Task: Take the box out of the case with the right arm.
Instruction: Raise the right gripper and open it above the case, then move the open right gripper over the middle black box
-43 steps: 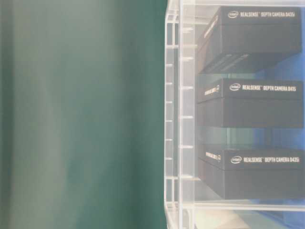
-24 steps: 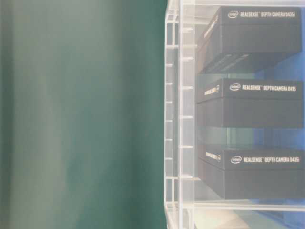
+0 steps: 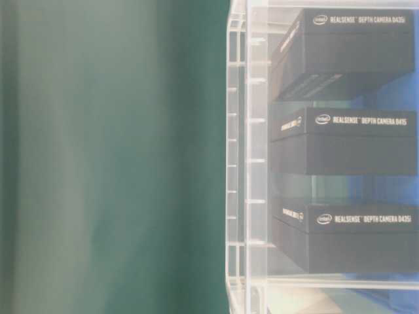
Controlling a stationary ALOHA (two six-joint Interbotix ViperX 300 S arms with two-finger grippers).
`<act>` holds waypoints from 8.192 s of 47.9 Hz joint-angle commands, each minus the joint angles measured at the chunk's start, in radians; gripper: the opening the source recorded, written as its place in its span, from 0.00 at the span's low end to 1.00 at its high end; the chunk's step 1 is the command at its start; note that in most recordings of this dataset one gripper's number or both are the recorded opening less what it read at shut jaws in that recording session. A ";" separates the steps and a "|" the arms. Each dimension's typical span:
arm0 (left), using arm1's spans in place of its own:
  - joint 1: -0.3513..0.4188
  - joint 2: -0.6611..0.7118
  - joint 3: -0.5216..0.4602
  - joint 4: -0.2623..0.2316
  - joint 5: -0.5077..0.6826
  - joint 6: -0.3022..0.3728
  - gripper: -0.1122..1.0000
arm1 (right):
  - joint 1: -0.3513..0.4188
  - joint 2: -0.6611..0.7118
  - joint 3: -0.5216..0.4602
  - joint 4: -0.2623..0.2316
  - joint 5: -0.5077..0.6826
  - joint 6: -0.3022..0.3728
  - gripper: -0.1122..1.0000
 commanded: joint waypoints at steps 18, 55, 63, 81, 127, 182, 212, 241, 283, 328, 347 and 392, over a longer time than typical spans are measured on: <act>-0.012 0.043 -0.092 0.003 0.238 -0.002 0.10 | 0.000 0.011 -0.077 0.003 0.278 0.103 0.10; -0.126 0.235 -0.310 0.002 1.175 -0.133 0.10 | 0.000 0.238 -0.287 -0.015 1.319 0.212 0.10; -0.126 0.235 -0.310 0.003 1.175 -0.135 0.10 | 0.000 0.244 -0.287 -0.020 1.316 0.224 0.10; -0.126 0.235 -0.311 0.002 1.175 -0.135 0.10 | 0.000 0.258 -0.291 -0.034 1.336 0.851 0.10; -0.126 0.244 -0.313 0.003 1.181 -0.138 0.10 | -0.296 0.287 -0.307 -0.101 1.355 1.167 0.10; -0.126 0.244 -0.313 0.003 1.184 -0.143 0.10 | -0.365 0.314 -0.302 -0.103 1.344 1.183 0.96; -0.126 0.245 -0.321 0.003 1.246 -0.143 0.10 | -0.364 0.328 -0.311 -0.094 1.355 1.183 0.93; -0.126 0.270 -0.330 0.005 1.247 -0.143 0.10 | -0.256 0.750 -0.640 -0.077 1.215 1.267 0.93; -0.126 0.265 -0.331 0.005 1.278 -0.141 0.10 | -0.192 1.108 -1.063 -0.081 1.218 1.267 0.93; -0.126 0.265 -0.333 0.005 1.279 -0.141 0.10 | -0.192 1.109 -1.063 -0.081 1.218 1.267 0.93; -0.126 0.265 -0.333 0.005 1.279 -0.141 0.10 | -0.190 1.109 -1.063 -0.081 1.218 1.269 0.93; -0.126 0.265 -0.331 0.006 1.278 -0.141 0.10 | -0.192 1.117 -1.000 -0.083 1.186 1.275 0.93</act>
